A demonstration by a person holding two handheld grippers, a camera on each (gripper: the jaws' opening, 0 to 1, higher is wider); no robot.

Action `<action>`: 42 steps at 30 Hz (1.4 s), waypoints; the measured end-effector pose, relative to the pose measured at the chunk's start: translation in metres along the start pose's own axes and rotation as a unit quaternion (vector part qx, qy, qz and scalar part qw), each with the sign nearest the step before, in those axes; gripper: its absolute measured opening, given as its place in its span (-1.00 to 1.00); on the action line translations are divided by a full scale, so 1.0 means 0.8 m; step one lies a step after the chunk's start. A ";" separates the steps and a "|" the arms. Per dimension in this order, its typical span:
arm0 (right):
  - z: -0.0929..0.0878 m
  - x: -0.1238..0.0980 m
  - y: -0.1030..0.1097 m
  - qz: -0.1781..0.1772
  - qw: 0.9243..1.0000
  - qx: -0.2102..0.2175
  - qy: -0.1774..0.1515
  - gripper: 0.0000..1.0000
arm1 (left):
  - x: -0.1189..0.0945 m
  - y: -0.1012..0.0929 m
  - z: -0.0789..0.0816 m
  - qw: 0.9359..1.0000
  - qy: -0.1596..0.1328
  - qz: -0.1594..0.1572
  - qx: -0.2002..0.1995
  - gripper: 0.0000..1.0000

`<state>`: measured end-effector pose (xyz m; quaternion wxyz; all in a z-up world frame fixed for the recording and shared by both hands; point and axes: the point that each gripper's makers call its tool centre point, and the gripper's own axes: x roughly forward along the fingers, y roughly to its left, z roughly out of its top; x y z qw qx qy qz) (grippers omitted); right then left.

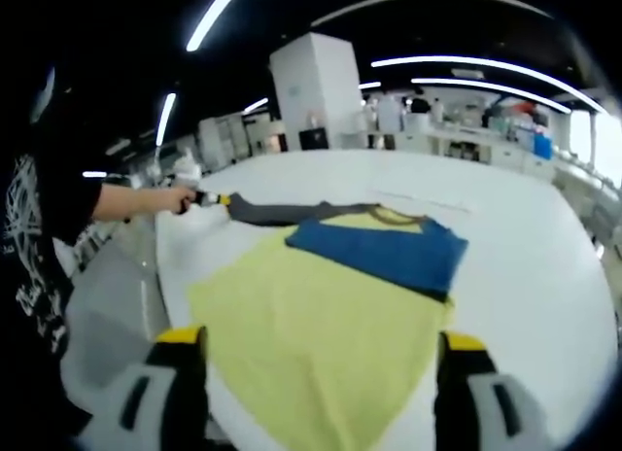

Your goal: Fold the garment on the visible template until the final outline fits inside the template.

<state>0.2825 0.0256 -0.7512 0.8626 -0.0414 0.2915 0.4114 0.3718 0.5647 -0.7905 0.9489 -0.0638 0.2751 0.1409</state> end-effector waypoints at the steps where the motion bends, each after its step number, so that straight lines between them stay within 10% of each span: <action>1: 0.001 0.000 0.001 0.001 1.000 -0.001 -0.001 0.97 | -0.002 -0.005 0.002 1.000 -0.002 -0.004 0.003 -1.00; 23: 0.001 -0.003 0.023 0.026 1.000 -0.011 -0.015 0.98 | -0.031 -0.130 0.052 0.992 -0.048 -0.112 0.023 -1.00; 42: -0.008 -0.007 0.027 0.024 1.000 -0.011 -0.010 0.98 | -0.045 -0.274 0.093 0.972 -0.076 -0.217 0.037 -1.00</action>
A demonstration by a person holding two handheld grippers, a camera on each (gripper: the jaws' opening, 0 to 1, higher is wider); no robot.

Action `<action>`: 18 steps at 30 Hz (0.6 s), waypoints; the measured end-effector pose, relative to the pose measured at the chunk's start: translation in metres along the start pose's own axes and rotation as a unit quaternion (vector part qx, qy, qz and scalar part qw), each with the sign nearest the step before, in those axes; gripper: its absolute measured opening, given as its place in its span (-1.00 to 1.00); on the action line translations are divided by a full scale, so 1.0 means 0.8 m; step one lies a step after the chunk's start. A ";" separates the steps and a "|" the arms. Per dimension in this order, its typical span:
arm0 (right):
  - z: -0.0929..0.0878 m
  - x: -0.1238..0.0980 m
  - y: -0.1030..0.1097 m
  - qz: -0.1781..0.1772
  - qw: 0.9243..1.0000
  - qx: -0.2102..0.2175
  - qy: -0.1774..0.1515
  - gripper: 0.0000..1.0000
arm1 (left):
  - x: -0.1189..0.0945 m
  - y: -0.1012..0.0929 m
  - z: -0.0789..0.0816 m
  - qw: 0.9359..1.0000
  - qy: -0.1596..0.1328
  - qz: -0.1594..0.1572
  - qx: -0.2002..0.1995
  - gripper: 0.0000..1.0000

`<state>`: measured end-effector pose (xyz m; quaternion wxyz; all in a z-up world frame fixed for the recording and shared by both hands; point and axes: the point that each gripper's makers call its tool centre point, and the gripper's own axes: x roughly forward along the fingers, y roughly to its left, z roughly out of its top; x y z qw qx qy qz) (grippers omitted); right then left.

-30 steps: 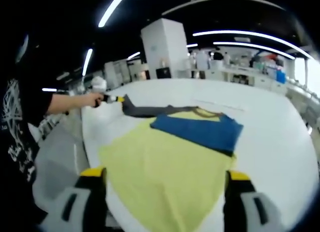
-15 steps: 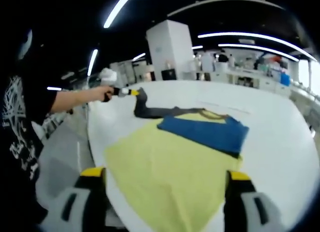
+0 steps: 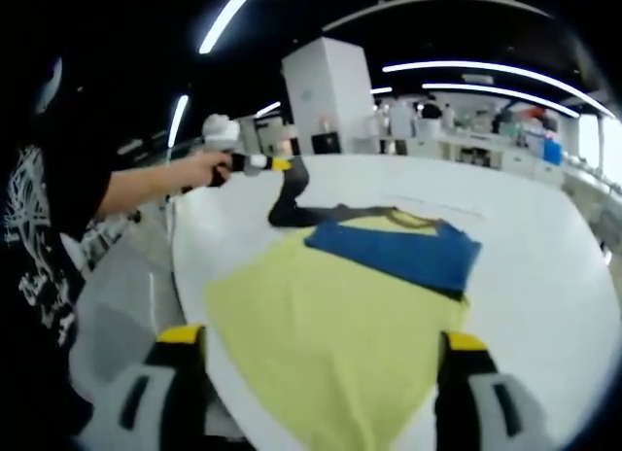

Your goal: Fold the garment on the visible template until the final outline fits inside the template.

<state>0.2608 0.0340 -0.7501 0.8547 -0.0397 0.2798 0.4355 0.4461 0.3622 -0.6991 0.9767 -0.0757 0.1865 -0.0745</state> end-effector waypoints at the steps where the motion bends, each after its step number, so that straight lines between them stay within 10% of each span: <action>1: 0.000 0.000 0.000 0.001 1.000 0.000 0.000 0.98 | 0.003 -0.003 0.001 1.000 -0.001 -0.005 0.000 -1.00; 18: -0.008 -0.005 -0.001 -0.004 1.000 0.005 0.005 0.98 | 0.041 -0.102 0.024 0.997 -0.028 -0.069 -0.014 -1.00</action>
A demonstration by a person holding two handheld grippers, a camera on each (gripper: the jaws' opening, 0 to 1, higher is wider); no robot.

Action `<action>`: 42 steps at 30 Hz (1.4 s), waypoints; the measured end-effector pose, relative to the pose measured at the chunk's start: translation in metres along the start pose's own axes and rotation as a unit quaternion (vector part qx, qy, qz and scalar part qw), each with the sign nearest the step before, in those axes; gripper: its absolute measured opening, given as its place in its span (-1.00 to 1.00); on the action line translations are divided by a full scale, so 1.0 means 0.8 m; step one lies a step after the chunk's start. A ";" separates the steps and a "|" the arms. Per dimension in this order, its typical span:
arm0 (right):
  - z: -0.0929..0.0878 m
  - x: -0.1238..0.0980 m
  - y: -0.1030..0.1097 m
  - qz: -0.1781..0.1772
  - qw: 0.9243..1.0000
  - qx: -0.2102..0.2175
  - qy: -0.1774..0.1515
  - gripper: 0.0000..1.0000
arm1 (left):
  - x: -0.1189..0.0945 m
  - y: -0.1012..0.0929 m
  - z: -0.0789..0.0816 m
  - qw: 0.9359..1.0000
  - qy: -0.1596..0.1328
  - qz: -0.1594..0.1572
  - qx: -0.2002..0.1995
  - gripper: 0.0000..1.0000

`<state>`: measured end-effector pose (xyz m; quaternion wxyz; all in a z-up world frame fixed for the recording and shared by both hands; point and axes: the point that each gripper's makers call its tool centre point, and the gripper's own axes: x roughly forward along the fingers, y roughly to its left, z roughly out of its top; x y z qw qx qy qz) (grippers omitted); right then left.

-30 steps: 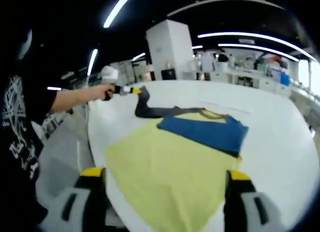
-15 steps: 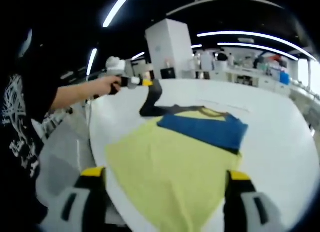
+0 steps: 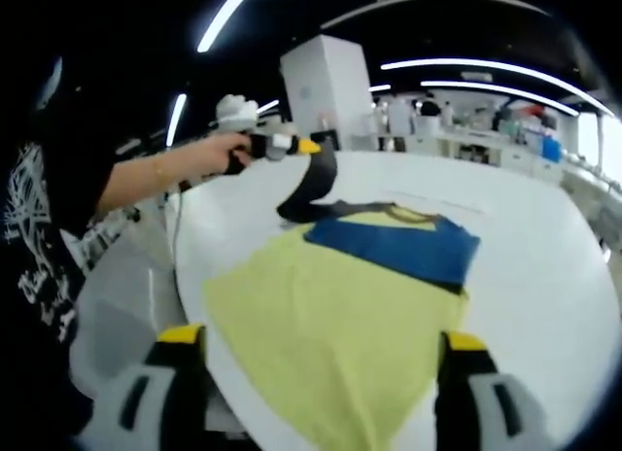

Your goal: Fold the garment on the visible template until the final outline fits inside the template.

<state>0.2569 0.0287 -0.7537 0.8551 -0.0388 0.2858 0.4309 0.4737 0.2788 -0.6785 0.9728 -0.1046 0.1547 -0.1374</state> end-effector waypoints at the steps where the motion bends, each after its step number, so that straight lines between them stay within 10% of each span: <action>1: -0.001 0.000 -0.001 -0.001 1.000 0.000 0.000 0.98 | 0.002 -0.004 0.001 1.000 -0.001 -0.004 0.001 -1.00; 42: -0.025 -0.007 -0.022 -0.021 0.999 0.037 0.013 0.97 | 0.085 -0.167 -0.047 0.990 0.005 -0.121 -0.066 -1.00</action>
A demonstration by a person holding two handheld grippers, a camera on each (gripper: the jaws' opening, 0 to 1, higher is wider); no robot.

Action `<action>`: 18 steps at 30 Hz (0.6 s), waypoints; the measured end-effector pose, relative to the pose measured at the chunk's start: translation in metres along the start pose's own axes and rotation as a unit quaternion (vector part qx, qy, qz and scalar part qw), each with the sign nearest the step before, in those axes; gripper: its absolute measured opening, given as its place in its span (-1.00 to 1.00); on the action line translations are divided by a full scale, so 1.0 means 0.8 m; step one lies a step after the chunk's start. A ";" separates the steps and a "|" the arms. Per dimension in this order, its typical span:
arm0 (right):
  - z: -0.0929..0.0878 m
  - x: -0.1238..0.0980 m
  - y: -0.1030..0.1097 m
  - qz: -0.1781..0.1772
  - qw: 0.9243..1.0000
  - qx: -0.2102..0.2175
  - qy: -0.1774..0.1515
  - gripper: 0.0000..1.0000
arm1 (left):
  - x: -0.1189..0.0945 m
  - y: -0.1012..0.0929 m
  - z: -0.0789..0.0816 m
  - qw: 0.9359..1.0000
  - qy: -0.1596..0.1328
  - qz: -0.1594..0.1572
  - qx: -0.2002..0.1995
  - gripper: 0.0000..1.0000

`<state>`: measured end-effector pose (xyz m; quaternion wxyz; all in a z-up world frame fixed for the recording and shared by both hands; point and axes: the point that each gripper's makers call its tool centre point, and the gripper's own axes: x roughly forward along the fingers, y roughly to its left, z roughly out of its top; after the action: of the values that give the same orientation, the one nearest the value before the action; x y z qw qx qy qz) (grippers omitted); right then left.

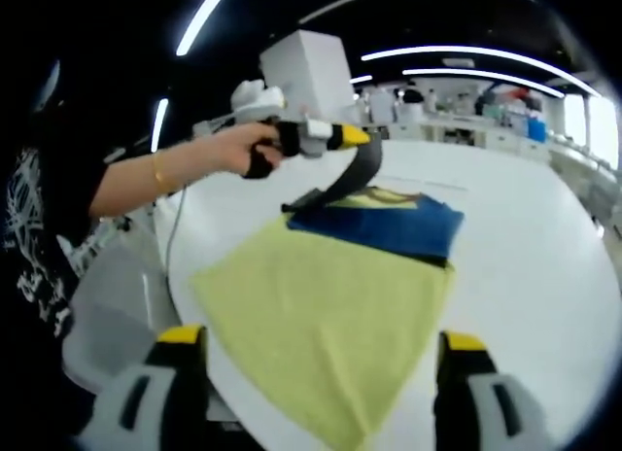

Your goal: Fold the garment on the visible template until the final outline fits inside the template.

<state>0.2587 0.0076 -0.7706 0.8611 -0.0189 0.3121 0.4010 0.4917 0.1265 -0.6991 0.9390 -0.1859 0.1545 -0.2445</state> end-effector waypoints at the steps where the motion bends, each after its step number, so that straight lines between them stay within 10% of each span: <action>1: 0.000 0.000 -0.001 0.000 1.000 0.000 0.000 0.97 | 0.001 -0.002 -0.001 1.000 0.000 -0.002 0.001 -1.00; 18: -0.006 0.006 -0.004 -0.002 1.000 0.009 0.003 0.96 | 0.022 -0.023 -0.065 0.998 0.060 -0.020 0.021 -1.00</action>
<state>0.2609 0.0072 -0.7778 0.8611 -0.0129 0.3181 0.3964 0.4790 0.0886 -0.7405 0.9269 -0.1539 0.2012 -0.2771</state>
